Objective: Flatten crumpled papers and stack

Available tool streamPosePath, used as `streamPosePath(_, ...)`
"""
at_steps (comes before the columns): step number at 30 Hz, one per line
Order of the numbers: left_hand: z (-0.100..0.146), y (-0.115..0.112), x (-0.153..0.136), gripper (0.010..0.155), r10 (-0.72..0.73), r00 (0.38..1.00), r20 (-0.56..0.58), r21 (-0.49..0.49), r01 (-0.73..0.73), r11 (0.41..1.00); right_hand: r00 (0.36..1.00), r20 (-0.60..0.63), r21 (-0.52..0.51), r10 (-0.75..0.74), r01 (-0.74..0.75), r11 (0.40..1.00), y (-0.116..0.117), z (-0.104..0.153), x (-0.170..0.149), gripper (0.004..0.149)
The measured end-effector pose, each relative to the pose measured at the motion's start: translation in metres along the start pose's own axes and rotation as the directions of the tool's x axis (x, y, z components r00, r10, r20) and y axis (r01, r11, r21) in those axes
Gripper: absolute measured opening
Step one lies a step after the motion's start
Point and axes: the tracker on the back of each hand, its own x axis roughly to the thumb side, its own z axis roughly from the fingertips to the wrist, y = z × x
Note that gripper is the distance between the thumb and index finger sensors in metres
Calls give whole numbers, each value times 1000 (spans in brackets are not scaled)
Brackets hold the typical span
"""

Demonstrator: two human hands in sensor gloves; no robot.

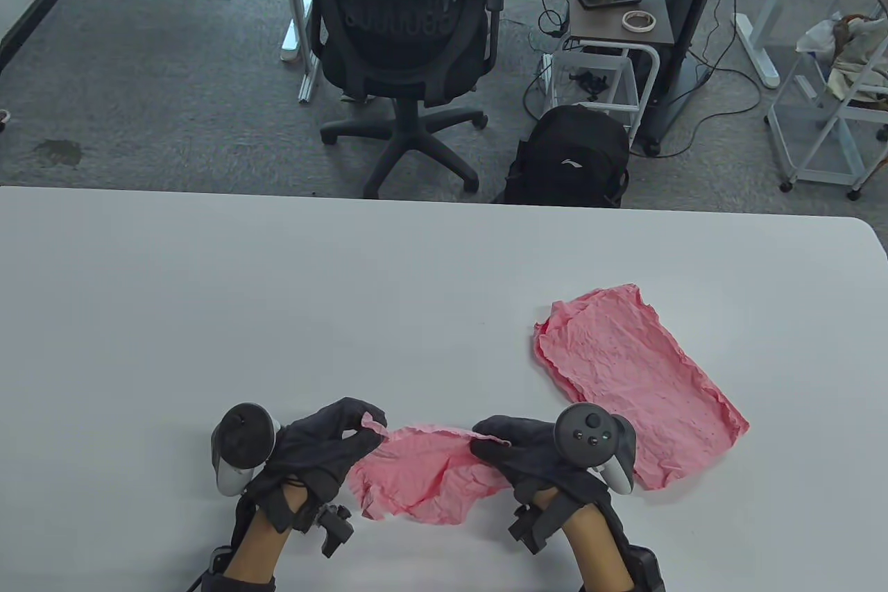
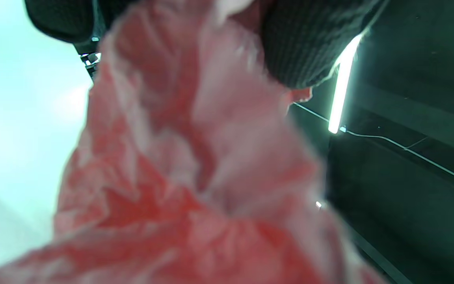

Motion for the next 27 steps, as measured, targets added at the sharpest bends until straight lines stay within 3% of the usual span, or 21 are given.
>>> streamPosePath(7, 4, 14, -6, 42, 114, 993, -27, 132, -110, 985, 992, -64, -1, 113, -113, 994, -5, 1, -3, 42)
streamPosePath(11, 7, 17, -11, 46, 193, 980, -42, 165, -184, 969, 993, -52, -18, -106, 105, 994, -9, 0, -12, 42)
streamPosePath(14, 7, 21, -14, 45, 268, 963, -37, 175, -258, 950, 952, -33, -7, -303, 303, 953, -8, -2, -20, 42)
streamPosePath(18, 8, 22, -17, 45, 322, 946, -44, 172, -310, 935, 927, -59, 65, -371, 375, 925, -5, -1, -19, 59)
streamPosePath(20, 8, 24, -17, 45, 324, 945, -43, 182, -312, 933, 948, -67, 92, -312, 318, 944, -3, -2, -17, 62)
streamPosePath(24, 9, 27, -14, 46, 215, 974, -65, 185, -200, 962, 996, -91, 102, -19, 28, 994, -2, -1, -12, 43)
streamPosePath(27, 11, 30, -16, 46, 175, 979, -106, 217, -149, 965, 998, -61, 22, -18, 19, 1000, -5, -1, -12, 40)
